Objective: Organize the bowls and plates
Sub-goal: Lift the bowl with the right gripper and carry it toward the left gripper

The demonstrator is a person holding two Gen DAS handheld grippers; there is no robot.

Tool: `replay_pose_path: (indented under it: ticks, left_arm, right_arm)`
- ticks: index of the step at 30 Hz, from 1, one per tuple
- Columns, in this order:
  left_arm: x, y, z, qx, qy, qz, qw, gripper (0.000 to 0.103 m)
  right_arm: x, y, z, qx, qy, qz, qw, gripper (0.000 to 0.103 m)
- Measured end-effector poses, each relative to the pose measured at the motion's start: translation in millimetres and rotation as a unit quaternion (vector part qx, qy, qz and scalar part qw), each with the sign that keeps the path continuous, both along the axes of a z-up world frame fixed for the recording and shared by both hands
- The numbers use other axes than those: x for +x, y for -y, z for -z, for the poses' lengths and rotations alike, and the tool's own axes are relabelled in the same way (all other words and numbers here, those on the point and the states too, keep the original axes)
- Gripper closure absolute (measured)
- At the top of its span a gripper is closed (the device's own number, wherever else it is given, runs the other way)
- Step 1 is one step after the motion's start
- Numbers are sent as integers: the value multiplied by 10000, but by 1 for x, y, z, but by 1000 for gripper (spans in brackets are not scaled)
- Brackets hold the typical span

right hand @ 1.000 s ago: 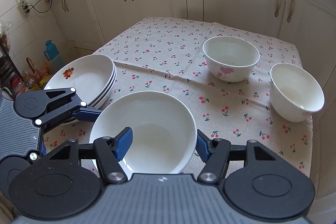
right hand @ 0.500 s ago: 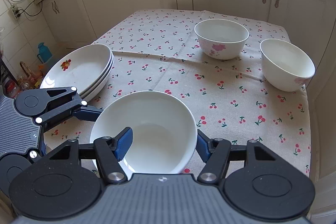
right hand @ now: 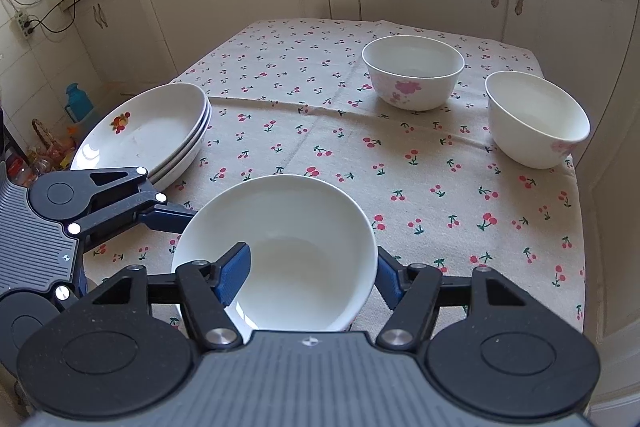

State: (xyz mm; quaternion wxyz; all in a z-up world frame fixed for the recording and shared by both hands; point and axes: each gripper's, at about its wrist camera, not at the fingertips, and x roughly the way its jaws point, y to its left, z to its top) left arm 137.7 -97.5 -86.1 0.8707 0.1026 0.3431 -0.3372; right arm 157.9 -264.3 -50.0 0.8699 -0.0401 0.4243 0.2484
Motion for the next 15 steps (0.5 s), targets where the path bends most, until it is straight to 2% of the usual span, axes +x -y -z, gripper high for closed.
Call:
replay_pose_path:
  ticks: [3, 5, 15]
  left_arm:
    - [0, -1, 0, -92, -31, 28, 9999, 9]
    - [-2, -1, -1, -120, 3, 77, 9999, 6]
    - [-11, -7, -2, -85, -13, 126, 9999, 5]
  right_arm:
    - [-1, 0, 0, 42, 34, -20, 10000, 19]
    - [-3, 0, -2, 43, 119, 24, 9999, 1]
    - [-11, 1, -9, 78, 310, 153, 9994, 0]
